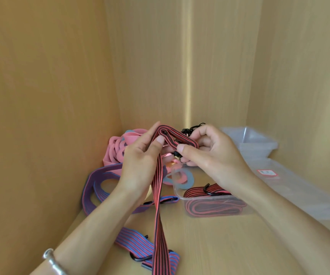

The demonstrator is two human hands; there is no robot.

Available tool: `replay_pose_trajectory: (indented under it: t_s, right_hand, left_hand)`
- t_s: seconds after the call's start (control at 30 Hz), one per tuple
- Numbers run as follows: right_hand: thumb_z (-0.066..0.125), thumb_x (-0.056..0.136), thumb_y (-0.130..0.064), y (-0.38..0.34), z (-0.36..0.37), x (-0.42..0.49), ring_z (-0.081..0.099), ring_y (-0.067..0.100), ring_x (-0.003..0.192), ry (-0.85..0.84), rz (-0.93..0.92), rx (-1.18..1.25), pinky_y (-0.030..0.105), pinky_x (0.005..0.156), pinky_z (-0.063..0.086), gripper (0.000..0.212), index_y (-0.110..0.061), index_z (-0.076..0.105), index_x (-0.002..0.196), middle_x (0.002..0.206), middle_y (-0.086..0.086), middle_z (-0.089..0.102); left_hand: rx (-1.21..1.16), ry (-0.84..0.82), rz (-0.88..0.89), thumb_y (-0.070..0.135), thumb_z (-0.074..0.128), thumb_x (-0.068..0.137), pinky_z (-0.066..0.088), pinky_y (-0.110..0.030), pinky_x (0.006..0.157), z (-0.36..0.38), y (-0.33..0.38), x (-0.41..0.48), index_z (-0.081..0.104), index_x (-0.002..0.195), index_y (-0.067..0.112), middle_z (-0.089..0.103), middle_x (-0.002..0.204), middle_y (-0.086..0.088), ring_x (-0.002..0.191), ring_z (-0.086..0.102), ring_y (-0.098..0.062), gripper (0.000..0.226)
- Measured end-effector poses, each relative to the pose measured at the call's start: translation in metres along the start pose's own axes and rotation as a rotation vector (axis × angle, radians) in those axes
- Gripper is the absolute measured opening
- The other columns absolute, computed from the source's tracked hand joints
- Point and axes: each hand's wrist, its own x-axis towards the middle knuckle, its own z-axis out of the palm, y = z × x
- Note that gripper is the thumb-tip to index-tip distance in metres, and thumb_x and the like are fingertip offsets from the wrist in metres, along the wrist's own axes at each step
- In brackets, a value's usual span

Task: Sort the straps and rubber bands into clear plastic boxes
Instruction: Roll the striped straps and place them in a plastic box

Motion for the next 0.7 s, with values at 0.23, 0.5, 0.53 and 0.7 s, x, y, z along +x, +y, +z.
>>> replay_pose_trajectory:
  t_s: [0.23,0.5,0.53,0.7]
  right_hand:
    - [0.074,0.081,-0.008,-0.004,-0.005,0.002,0.07,0.024,0.07,0.047,0.021,0.034,0.037,0.072,0.058,0.021,-0.016,0.055,0.086,0.077,0.004,0.067]
    - [0.074,0.08,-0.008,-0.009,-0.006,0.0,0.07,0.022,0.072,0.039,0.016,0.067,0.035,0.071,0.06,0.021,-0.014,0.055,0.087,0.076,0.003,0.067]
    - [0.075,0.079,-0.008,-0.009,-0.005,-0.001,0.07,0.021,0.071,0.036,0.008,0.053,0.037,0.072,0.06,0.022,-0.013,0.055,0.086,0.074,0.001,0.067]
    - [0.079,0.074,-0.006,-0.01,-0.001,-0.006,0.07,0.013,0.058,-0.015,-0.013,0.019,0.043,0.068,0.059,0.027,-0.012,0.054,0.083,0.063,-0.006,0.067]
  left_hand:
    - [-0.273,-0.211,-0.198,0.008,0.026,0.1,0.059,-0.031,0.065,-0.005,0.012,0.0,0.062,0.115,0.017,0.073,0.093,-0.007,0.079,0.068,-0.02,0.04]
    - [-0.308,-0.227,-0.243,0.016,0.056,0.079,0.056,-0.028,0.056,-0.006,0.013,-0.002,0.054,0.133,0.025,0.072,0.086,-0.01,0.067,0.068,-0.018,0.054]
    - [-0.302,-0.213,-0.247,0.016,0.057,0.079,0.056,-0.028,0.055,-0.005,0.013,-0.002,0.055,0.132,0.026,0.071,0.085,-0.009,0.066,0.068,-0.018,0.054]
    - [-0.295,-0.181,-0.239,0.017,0.06,0.077,0.056,-0.032,0.053,-0.003,0.011,-0.002,0.06,0.123,0.03,0.071,0.083,-0.005,0.064,0.067,-0.018,0.049]
